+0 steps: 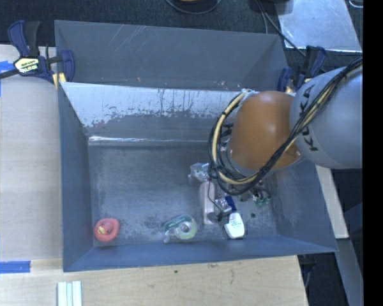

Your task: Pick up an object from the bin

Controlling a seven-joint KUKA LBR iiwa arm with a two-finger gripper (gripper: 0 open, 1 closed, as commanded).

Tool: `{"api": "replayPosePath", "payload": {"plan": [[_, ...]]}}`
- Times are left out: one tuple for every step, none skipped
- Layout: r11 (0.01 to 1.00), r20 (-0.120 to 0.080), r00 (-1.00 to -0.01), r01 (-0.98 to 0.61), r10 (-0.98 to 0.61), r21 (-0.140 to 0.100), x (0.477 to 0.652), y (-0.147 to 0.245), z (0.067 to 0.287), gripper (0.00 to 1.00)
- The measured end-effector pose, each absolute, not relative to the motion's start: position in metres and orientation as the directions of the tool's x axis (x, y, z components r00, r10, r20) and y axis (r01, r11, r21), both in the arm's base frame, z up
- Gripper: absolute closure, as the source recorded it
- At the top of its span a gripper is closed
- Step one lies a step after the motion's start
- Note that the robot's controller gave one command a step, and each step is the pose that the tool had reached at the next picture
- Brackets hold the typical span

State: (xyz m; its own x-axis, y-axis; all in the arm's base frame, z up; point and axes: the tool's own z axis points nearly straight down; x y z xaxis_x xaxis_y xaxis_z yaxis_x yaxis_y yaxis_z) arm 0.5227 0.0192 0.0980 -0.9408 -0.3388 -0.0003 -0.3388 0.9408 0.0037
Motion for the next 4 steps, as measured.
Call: {"api": "replayPosePath", "payload": {"plan": [[0.672, -0.008, -0.672, -0.740, -0.740, -0.011, 0.528, 0.001, 0.075, 0.00], [0.898, -0.002, -0.898, -0.440, -0.440, 0.002, 0.557, 0.032, 0.072, 1.00], [0.898, -0.003, -0.898, -0.441, -0.441, 0.002, 0.557, 0.032, 0.072, 1.00], [0.898, -0.001, -0.898, -0.441, -0.441, 0.003, 0.556, 0.032, 0.078, 1.00]]}}
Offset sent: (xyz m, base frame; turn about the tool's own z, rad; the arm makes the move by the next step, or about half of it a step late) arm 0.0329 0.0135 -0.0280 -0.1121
